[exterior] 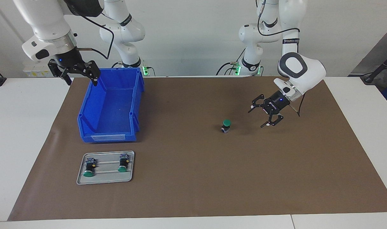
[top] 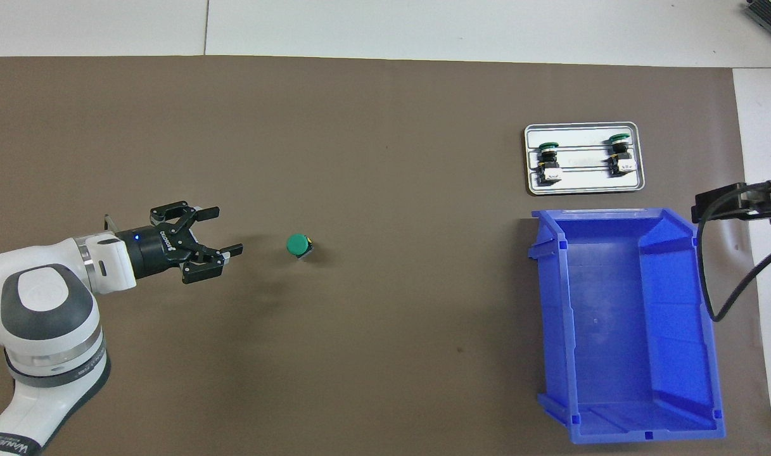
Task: Place and press button with both arms
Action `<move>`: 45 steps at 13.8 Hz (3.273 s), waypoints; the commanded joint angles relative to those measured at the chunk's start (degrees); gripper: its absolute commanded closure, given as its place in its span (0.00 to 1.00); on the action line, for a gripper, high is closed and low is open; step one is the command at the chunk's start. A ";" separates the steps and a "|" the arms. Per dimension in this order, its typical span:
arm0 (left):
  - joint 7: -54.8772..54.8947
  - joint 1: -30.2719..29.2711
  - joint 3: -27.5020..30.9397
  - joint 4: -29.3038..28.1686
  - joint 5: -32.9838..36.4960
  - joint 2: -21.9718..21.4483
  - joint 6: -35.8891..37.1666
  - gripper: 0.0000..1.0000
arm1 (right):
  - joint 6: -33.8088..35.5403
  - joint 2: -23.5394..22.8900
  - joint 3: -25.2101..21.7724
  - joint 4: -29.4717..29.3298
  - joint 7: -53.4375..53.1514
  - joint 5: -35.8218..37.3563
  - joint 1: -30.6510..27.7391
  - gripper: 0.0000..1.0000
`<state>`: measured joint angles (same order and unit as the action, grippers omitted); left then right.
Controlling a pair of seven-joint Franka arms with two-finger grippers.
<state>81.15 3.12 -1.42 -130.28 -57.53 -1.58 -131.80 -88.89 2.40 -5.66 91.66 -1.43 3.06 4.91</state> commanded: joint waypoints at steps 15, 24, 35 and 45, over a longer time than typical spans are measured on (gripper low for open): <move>-63.20 -0.57 -0.78 12.24 47.33 -5.80 10.07 0.00 | -0.41 0.85 0.22 0.80 1.08 -1.04 -0.43 0.00; -74.46 -0.31 -0.95 19.78 53.44 -4.93 21.23 0.00 | -0.41 0.85 0.22 0.80 1.08 -1.04 -0.43 0.00; -102.40 16.63 -1.39 18.94 55.51 2.19 14.06 1.00 | -0.41 0.85 0.22 0.80 1.08 -1.04 -0.43 0.00; -101.81 22.89 -1.39 8.55 55.77 9.32 -2.84 1.00 | -0.41 0.85 0.22 0.80 1.08 -1.04 -0.34 0.00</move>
<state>-20.84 25.21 -3.64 -119.29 -3.08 8.09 -132.05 -88.89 2.40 -5.66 91.66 -1.43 3.06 4.91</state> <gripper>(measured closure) 0.991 0.000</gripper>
